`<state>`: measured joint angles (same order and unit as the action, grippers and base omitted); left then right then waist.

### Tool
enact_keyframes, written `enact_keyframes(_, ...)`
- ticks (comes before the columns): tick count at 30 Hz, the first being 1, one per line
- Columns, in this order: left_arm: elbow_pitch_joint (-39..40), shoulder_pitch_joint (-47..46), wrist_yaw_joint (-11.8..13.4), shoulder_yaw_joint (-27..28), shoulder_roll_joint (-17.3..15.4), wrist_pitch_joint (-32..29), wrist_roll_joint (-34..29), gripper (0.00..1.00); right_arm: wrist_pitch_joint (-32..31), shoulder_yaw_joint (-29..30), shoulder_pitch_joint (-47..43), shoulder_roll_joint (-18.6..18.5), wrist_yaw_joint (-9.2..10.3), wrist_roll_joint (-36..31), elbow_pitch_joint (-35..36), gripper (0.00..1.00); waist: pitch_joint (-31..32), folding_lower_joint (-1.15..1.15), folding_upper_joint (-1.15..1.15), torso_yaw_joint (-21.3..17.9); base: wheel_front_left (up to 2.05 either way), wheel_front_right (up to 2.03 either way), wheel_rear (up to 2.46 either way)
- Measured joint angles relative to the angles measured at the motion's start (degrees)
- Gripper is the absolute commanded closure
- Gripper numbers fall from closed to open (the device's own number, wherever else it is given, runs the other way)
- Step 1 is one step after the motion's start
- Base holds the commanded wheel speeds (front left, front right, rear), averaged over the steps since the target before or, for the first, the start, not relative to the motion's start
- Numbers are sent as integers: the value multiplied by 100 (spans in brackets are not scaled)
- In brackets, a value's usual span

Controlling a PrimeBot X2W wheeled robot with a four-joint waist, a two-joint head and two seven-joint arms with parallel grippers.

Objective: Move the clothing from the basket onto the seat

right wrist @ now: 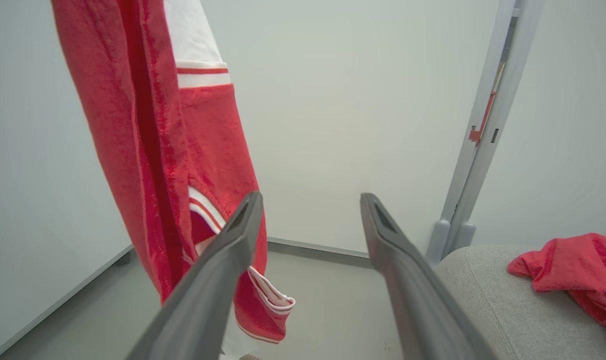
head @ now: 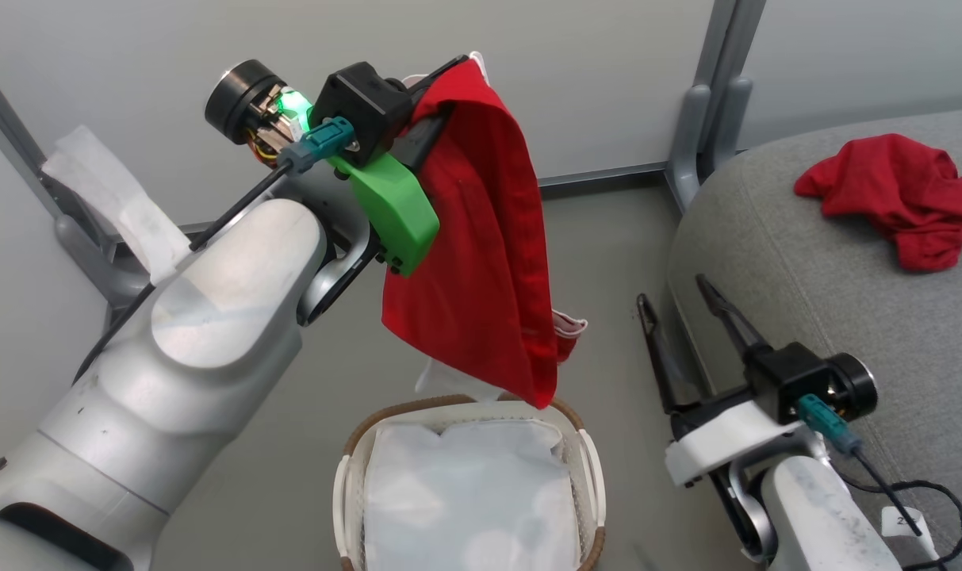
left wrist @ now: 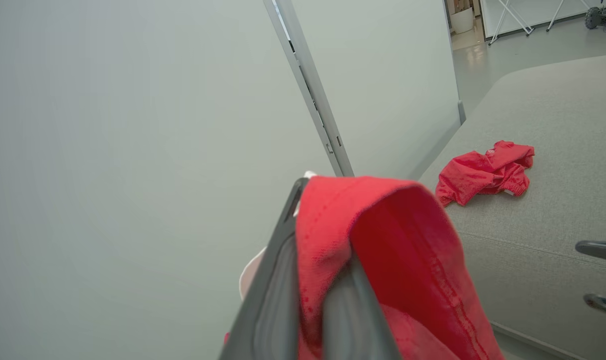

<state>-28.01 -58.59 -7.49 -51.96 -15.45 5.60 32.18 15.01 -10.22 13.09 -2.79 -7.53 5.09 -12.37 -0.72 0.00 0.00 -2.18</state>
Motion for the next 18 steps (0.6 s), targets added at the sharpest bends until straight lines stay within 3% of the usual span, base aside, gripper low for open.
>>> enact_keyframes(9, 314, -25, 0, -62, 19, -83, 81, 100, 8, -1136, 397, 1, 0, -102, -441, 0, 141, 0, 0, 27, 0, 0, 0)
enact_keyframes(18, 875, -21, 1, -190, 44, -152, 99, 100, 8, -1697, 884, 1, 0, 49, -926, 0, 230, 0, 0, 171, 0, 0, 0)
